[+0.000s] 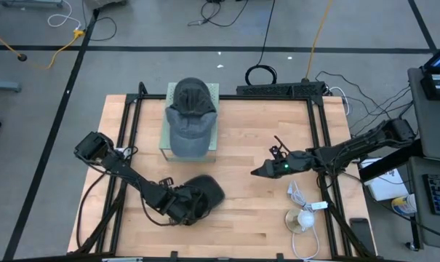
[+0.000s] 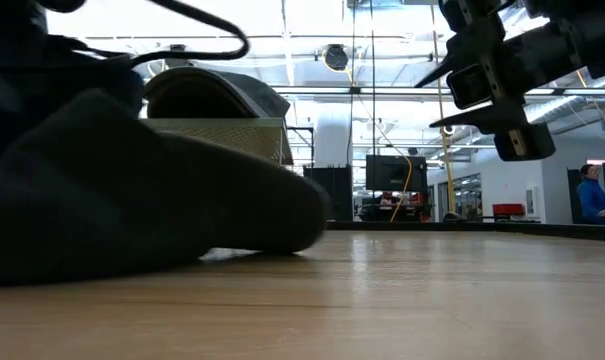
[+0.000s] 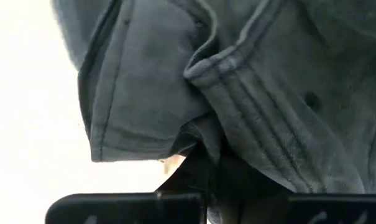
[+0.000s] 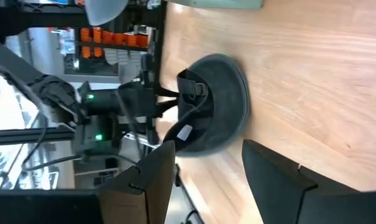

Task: Pick & Place hat
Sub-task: Stack the black cap on the black cap on the shelf

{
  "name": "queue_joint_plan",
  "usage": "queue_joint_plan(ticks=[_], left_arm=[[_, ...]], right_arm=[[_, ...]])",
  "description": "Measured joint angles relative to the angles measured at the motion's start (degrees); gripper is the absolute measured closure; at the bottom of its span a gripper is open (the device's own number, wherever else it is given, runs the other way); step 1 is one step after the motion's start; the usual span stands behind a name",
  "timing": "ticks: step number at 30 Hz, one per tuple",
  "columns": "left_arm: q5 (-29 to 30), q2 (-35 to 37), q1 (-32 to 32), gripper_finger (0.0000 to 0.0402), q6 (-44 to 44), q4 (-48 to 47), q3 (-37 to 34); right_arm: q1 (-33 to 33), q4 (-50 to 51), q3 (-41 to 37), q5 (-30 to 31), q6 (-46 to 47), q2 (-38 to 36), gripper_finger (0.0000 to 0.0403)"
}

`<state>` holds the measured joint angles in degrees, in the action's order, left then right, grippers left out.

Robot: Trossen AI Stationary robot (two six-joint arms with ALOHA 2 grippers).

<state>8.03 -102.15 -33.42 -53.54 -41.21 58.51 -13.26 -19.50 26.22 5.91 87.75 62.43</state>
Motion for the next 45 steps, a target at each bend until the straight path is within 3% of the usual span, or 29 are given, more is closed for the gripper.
queue_joint_plan(ticks=[8,14,25,37,45], left_arm=[[4.63,-0.15,2.46,0.0394,-1.79,5.92,0.18],[6.8,-0.11,4.82,0.0394,-2.51,8.53,0.18],[7.03,0.0,8.44,0.0396,-1.69,13.77,0.2],[6.97,0.09,8.78,0.0394,-1.19,14.96,0.27],[6.87,0.11,8.78,0.0394,-0.96,15.96,0.29]], right_arm=[[0.05,6.63,0.0,0.0,0.08,0.48,0.0222],[0.12,6.96,0.0,-0.17,1.92,5.3,0.0222],[0.13,-6.55,0.52,-1.95,5.82,18.48,0.0222],[0.13,-3.9,8.19,-11.87,7.5,29.38,0.0222],[-1.07,-6.35,9.2,-15.06,12.94,33.8,0.0223]])
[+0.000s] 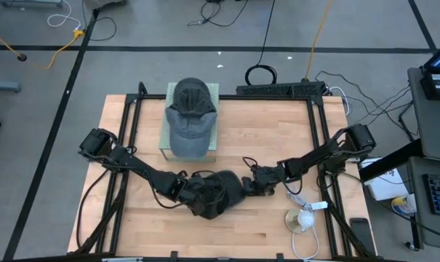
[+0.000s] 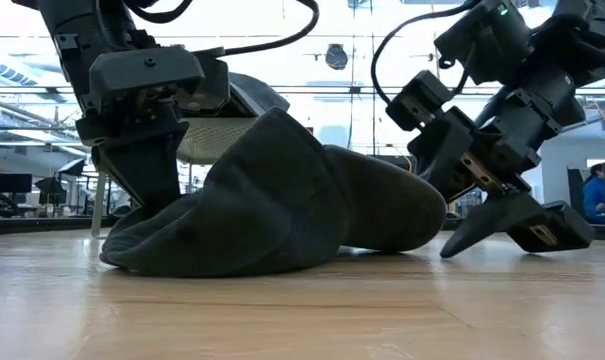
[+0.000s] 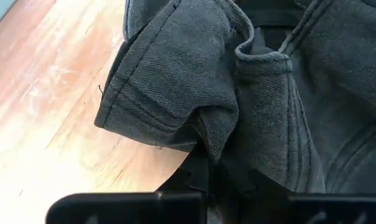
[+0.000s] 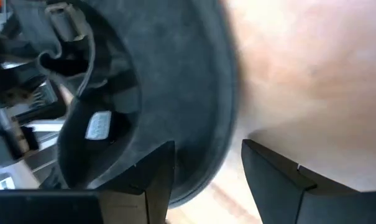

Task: Pick & Place hat
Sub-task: Stack the black cap on the black cap on the shelf

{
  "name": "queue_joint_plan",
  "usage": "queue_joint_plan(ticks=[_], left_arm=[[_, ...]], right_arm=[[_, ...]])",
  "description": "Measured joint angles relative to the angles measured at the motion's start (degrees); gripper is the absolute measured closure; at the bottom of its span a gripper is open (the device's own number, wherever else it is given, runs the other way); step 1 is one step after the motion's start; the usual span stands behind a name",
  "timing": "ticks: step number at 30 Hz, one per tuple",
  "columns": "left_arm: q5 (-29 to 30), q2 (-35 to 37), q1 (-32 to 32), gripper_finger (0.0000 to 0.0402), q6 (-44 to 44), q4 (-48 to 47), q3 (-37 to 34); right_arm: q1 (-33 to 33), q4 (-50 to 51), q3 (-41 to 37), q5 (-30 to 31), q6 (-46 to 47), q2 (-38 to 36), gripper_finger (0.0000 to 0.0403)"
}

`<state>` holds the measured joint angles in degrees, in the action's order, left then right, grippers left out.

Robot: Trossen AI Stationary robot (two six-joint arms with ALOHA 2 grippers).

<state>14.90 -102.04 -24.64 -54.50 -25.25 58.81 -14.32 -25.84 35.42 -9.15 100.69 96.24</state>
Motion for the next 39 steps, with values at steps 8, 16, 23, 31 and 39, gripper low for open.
queue_joint_plan(ticks=[8,16,23,31,39], left_arm=[[-0.31,0.0,-0.02,0.0394,0.41,1.35,0.02],[-1.95,0.02,-0.02,0.0396,0.37,1.86,0.02],[-6.87,0.04,0.01,0.035,0.47,1.95,0.02],[-18.1,2.35,-0.7,0.0316,-3.54,1.7,0.09],[-17.56,9.86,-2.51,0.0314,-5.23,-1.81,0.07]], right_arm=[[0.11,-2.53,0.75,0.07,0.63,0.25,0.0223],[0.11,-1.75,0.81,0.09,-0.86,0.25,0.0303],[0.06,-3.73,0.96,0.13,-3.98,-0.13,0.0389],[0.05,-0.57,0.88,-0.1,-6.28,-5.05,0.0396],[0.06,10.43,0.83,0.36,-10.43,-13.57,0.0397]])
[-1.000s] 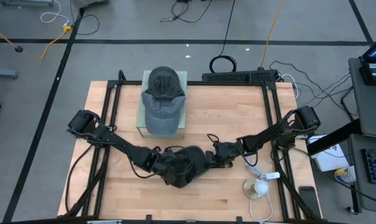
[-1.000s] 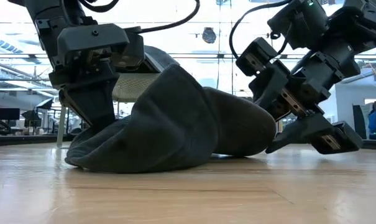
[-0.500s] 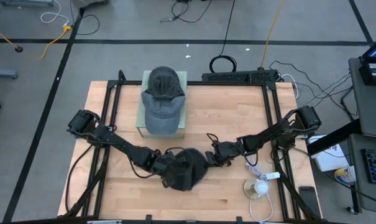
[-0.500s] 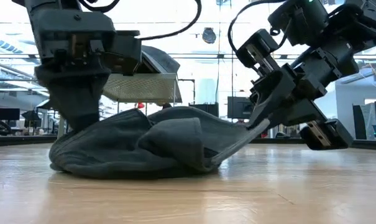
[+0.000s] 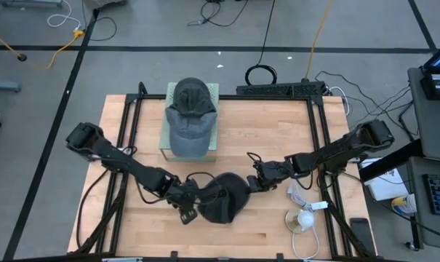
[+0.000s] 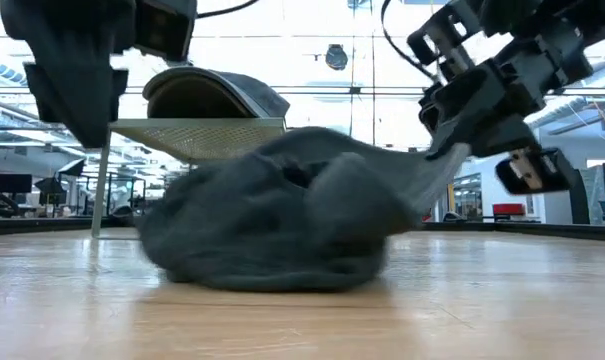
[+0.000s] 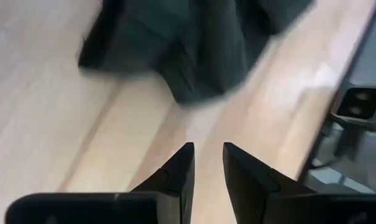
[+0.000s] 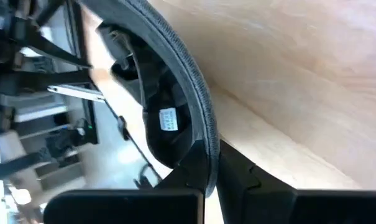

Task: Pick & Place hat
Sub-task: Stack the black cap on the black cap on the shelf

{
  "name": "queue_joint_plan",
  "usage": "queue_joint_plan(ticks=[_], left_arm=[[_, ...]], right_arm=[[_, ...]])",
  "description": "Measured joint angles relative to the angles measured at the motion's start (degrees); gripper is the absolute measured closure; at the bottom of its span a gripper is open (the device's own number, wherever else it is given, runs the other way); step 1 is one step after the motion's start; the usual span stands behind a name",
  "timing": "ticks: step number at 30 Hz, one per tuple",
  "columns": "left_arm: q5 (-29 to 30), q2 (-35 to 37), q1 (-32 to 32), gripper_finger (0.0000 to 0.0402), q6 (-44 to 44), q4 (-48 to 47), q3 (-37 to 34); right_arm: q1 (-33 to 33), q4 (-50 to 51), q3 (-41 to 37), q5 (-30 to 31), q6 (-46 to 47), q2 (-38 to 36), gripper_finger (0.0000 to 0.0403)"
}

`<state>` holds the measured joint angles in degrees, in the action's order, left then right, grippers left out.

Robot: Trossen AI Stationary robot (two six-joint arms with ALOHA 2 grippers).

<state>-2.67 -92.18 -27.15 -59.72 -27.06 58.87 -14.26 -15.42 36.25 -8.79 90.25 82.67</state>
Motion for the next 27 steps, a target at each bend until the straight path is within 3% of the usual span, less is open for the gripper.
queue_joint_plan(ticks=[5,17,23,27], left_arm=[[-0.75,3.49,-1.1,0.0314,0.13,-0.82,0.0],[-1.59,10.4,-4.42,0.0314,-6.21,-4.93,-0.04],[4.53,16.37,-5.98,0.0314,-8.5,-3.79,-0.04],[11.82,21.39,-7.2,0.0314,-7.56,-2.42,-0.04]], right_arm=[[0.0,5.69,-0.02,-0.01,-3.32,-5.89,0.0397],[0.0,8.93,-0.04,1.52,-10.17,-18.65,0.0397],[0.0,8.89,-0.04,1.72,-11.97,-23.7,0.0397],[0.0,8.75,-0.04,6.0,-14.42,-27.34,0.0397]])
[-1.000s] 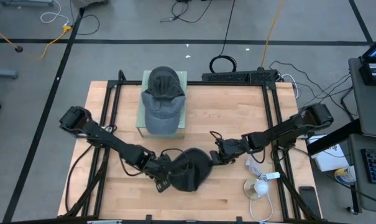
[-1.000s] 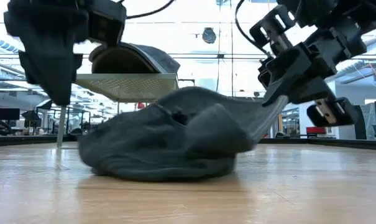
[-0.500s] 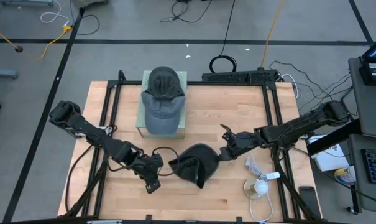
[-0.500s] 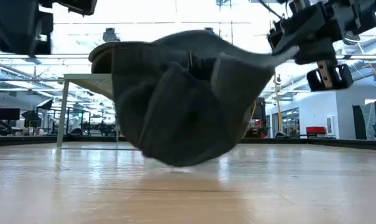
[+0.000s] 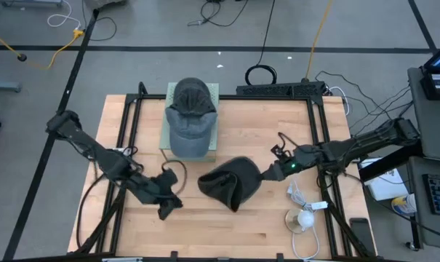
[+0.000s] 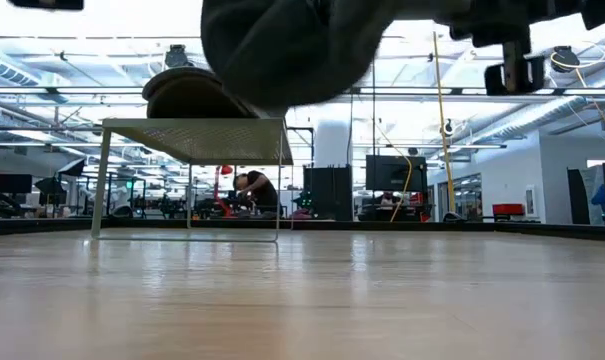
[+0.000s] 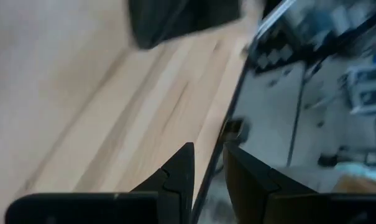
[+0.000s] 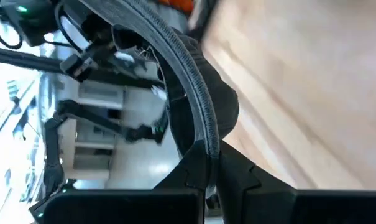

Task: Pick & Place hat
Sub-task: Stack the black cap on the black cap on the shelf

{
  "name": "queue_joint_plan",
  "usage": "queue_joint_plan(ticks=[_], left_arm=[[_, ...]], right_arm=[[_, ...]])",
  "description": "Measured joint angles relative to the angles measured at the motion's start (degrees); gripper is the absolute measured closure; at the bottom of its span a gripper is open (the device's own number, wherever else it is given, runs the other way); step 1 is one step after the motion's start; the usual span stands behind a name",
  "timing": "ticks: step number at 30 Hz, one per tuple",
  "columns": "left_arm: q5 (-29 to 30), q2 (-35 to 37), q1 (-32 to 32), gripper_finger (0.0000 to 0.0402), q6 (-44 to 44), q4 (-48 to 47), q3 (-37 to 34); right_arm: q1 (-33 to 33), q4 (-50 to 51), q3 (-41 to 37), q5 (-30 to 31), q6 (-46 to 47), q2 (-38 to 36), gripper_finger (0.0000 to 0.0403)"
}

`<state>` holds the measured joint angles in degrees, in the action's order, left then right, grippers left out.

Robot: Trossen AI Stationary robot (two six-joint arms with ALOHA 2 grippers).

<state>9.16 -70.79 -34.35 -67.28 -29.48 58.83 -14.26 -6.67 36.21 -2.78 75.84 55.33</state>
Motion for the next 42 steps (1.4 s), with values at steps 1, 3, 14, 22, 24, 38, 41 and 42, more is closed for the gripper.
queue_joint_plan(ticks=[1,3,14,22,24,38,41,42], left_arm=[[1.91,1.41,-0.14,0.0314,0.56,0.49,0.0],[5.24,3.88,-0.48,0.0314,1.74,0.81,0.0],[17.18,13.76,-0.61,0.0314,8.53,2.47,0.0],[25.37,16.76,-0.61,0.0314,14.73,8.79,0.0],[27.49,17.15,-0.61,0.0314,16.84,11.14,0.0],[45.27,17.19,-0.02,0.0314,54.32,30.56,0.0],[47.67,17.19,0.79,0.0313,61.81,34.5,0.0],[47.59,17.26,1.19,0.0313,63.78,35.98,0.0]], right_arm=[[0.0,-0.25,0.0,1.44,-1.19,-0.84,0.0397],[0.0,-1.45,0.0,4.47,-4.58,-2.39,0.0397],[0.02,-13.72,0.0,13.51,-26.06,-6.14,0.0397],[0.01,-29.13,0.0,21.16,-38.56,-6.01,0.0397],[0.04,-32.93,0.0,23.3,-42.01,-6.06,0.0397],[0.02,-46.83,0.02,32.76,-49.51,-5.84,0.0397],[0.02,-48.59,0.02,30.56,-49.44,-5.79,0.0397],[0.03,-48.9,0.02,29.51,-49.14,-5.8,0.0397]])
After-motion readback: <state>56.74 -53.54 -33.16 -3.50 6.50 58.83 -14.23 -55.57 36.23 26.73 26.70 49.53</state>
